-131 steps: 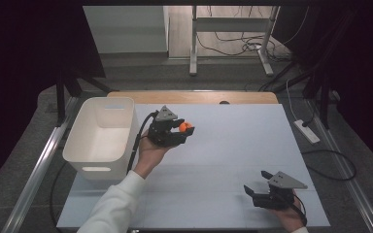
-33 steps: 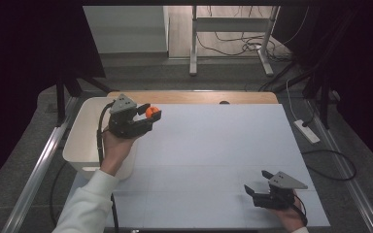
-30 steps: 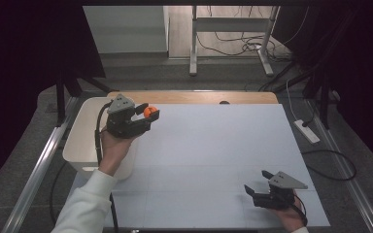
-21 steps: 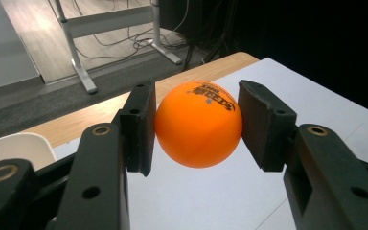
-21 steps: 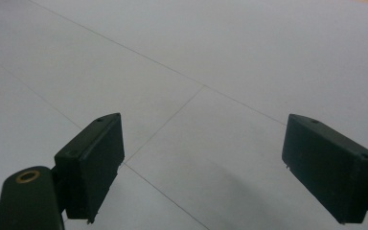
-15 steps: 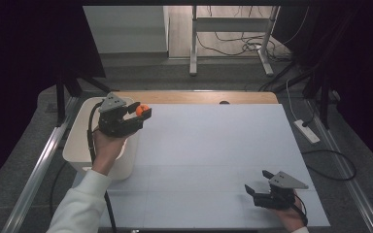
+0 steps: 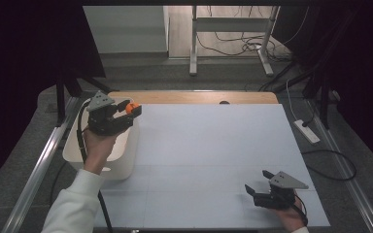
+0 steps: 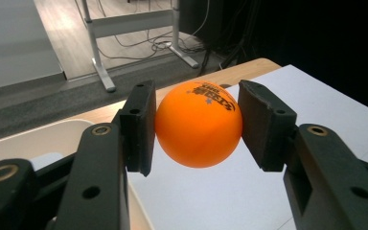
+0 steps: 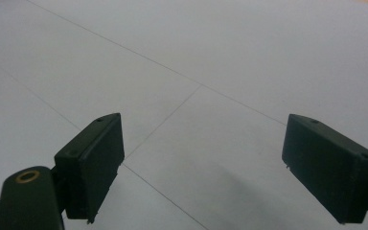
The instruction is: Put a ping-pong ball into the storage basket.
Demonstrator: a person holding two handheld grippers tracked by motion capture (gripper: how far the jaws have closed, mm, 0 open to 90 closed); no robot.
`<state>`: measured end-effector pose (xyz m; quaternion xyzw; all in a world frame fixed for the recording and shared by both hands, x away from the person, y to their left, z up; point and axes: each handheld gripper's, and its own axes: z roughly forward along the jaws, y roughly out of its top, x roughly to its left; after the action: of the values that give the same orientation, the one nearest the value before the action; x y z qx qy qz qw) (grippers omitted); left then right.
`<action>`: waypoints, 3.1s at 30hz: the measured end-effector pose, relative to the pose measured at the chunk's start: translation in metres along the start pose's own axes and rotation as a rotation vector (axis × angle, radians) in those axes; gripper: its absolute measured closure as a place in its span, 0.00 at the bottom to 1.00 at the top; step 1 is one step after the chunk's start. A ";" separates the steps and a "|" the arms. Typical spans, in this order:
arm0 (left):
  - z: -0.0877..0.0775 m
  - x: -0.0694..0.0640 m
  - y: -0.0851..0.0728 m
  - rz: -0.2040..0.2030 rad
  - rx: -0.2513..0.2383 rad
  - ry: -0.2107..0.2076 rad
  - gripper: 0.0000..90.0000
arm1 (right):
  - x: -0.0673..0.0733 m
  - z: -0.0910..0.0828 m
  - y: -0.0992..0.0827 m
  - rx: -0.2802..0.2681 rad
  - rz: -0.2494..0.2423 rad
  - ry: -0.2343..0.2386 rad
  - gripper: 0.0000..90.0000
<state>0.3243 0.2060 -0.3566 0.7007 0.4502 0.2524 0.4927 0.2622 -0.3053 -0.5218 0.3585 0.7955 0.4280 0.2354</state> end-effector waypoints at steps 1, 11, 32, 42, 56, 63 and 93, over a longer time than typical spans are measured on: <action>0.000 0.001 0.000 -0.001 0.001 0.002 0.56 | 0.000 0.000 0.000 0.000 -0.001 0.001 0.16; -0.004 0.011 -0.004 -0.019 -0.002 0.029 0.56 | 0.000 0.000 0.000 0.000 -0.002 0.001 0.16; -0.012 0.041 -0.019 -0.079 0.009 0.105 0.56 | 0.001 0.001 0.000 0.002 -0.004 -0.002 0.16; -0.015 0.051 -0.022 -0.094 0.017 0.137 0.56 | 0.001 0.001 0.000 0.002 -0.005 -0.001 0.16; -0.015 0.065 -0.029 -0.125 0.037 0.160 0.56 | 0.000 0.001 0.000 0.005 -0.005 -0.003 0.16; -0.004 0.068 -0.030 -0.135 0.067 0.163 0.56 | 0.000 0.001 0.000 0.004 -0.003 -0.003 0.16; 0.032 0.079 -0.038 -0.162 0.269 0.147 0.56 | 0.000 0.001 -0.001 0.006 -0.002 -0.003 0.16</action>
<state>0.3725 0.2649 -0.4106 0.7014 0.5697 0.1997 0.3789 0.2627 -0.3049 -0.5232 0.3590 0.7968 0.4248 0.2361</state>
